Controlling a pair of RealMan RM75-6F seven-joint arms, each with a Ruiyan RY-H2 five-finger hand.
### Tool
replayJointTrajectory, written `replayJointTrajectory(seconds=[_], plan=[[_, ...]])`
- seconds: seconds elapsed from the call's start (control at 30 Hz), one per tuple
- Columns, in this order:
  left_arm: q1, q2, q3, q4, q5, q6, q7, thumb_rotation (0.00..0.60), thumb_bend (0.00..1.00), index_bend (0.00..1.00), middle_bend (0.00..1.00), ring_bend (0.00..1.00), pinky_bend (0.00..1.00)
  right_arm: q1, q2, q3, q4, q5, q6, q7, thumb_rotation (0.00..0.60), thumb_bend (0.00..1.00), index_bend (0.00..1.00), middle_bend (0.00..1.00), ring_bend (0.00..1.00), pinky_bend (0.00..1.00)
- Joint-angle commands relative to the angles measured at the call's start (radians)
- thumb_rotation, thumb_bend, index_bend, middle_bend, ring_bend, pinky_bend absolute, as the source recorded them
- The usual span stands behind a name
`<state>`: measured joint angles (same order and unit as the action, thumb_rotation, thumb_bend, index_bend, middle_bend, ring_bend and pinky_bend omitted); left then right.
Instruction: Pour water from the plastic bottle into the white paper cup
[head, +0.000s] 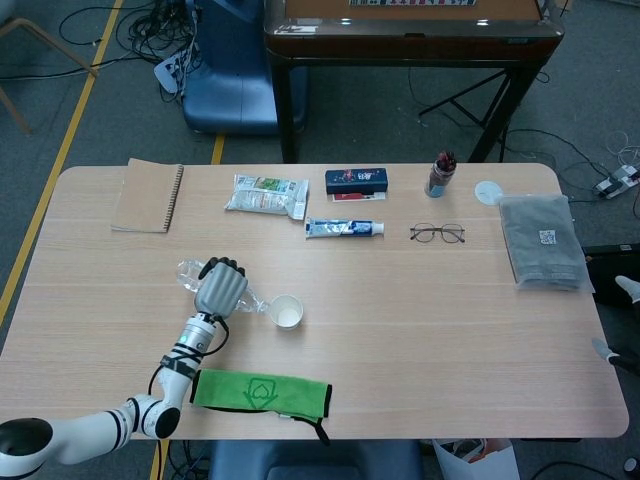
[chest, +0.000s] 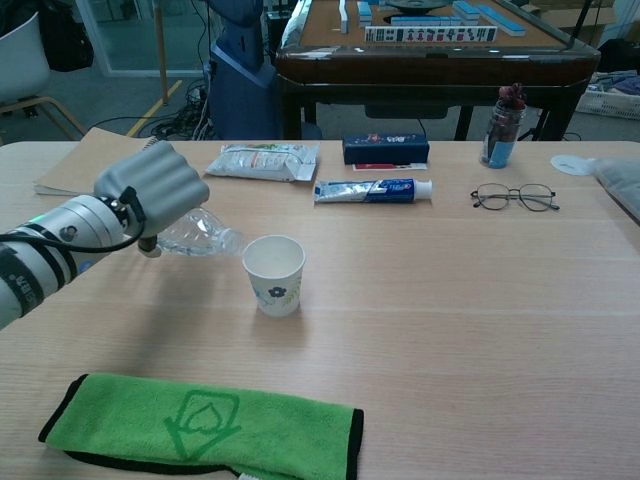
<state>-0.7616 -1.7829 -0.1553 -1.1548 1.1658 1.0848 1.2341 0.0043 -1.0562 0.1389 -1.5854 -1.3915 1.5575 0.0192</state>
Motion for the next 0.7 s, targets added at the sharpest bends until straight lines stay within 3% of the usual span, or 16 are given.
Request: replayJointTrajectory(seconds=[0.03, 0.7], plan=[[-0.007, -0.009, -0.004, 0.001, -0.012, 0.012, 0.017, 0.6, 0.02, 0.61, 0.56, 0.5, 0.69, -0.001, 0.001, 0.0, 0.0, 0.0, 0.001, 0.001, 0.6, 0.0, 0.2, 0.25, 0.23, 0.5], [-0.038, -0.02, 0.008, -0.024, -0.067, 0.048, 0.129, 0.6, 0.02, 0.62, 0.58, 0.51, 0.69, -0.005, 0.003, 0.003, 0.001, 0.001, 0.005, 0.007, 0.6, 0.0, 0.2, 0.25, 0.23, 0.5]])
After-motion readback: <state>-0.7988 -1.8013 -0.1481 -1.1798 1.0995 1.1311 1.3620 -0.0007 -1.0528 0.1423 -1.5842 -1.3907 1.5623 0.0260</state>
